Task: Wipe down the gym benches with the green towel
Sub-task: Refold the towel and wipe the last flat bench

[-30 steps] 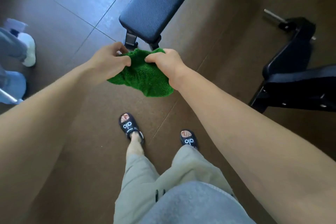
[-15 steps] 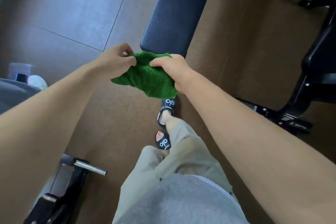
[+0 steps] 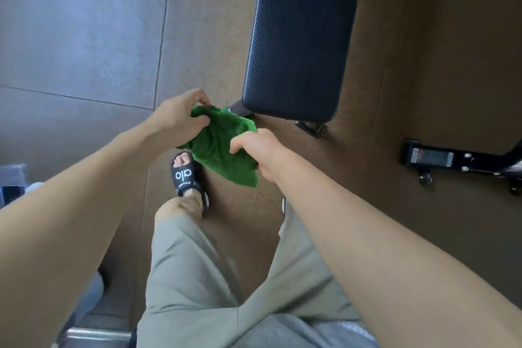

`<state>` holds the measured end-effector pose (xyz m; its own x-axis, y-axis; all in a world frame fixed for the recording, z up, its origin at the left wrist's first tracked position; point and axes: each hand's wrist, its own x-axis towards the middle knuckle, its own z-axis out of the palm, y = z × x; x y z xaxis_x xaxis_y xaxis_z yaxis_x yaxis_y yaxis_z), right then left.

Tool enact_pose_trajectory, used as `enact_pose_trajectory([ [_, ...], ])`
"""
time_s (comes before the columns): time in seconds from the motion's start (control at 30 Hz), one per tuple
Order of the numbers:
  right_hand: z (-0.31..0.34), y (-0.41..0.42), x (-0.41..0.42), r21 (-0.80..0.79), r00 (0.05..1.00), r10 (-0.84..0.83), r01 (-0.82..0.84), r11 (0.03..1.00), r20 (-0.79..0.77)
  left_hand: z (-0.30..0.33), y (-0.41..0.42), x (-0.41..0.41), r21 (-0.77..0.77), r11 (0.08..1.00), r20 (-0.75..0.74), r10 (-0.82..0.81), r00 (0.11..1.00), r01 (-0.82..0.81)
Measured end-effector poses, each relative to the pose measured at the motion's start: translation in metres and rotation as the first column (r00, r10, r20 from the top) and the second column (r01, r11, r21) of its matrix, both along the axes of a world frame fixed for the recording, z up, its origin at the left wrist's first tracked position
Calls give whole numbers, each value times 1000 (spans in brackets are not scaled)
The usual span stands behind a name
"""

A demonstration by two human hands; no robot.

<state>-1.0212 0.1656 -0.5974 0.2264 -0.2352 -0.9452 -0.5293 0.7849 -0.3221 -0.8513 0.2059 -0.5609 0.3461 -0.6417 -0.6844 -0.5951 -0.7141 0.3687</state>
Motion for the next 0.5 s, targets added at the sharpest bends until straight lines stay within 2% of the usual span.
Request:
enact_pose_trajectory([
  [0.1,-39,5,34,-9,989,-138,137,990,-49,-55,-11,35,27,999,-43,-42,998,43],
  [0.27,-148,15,73,-3,940,-323,325,946,-105,-154,-30,75,60,989,-135,-124,983,133],
  [0.5,-337,16,106,52,848,-521,527,848,-97,-335,-63,106,52,923,-67,-377,924,381],
])
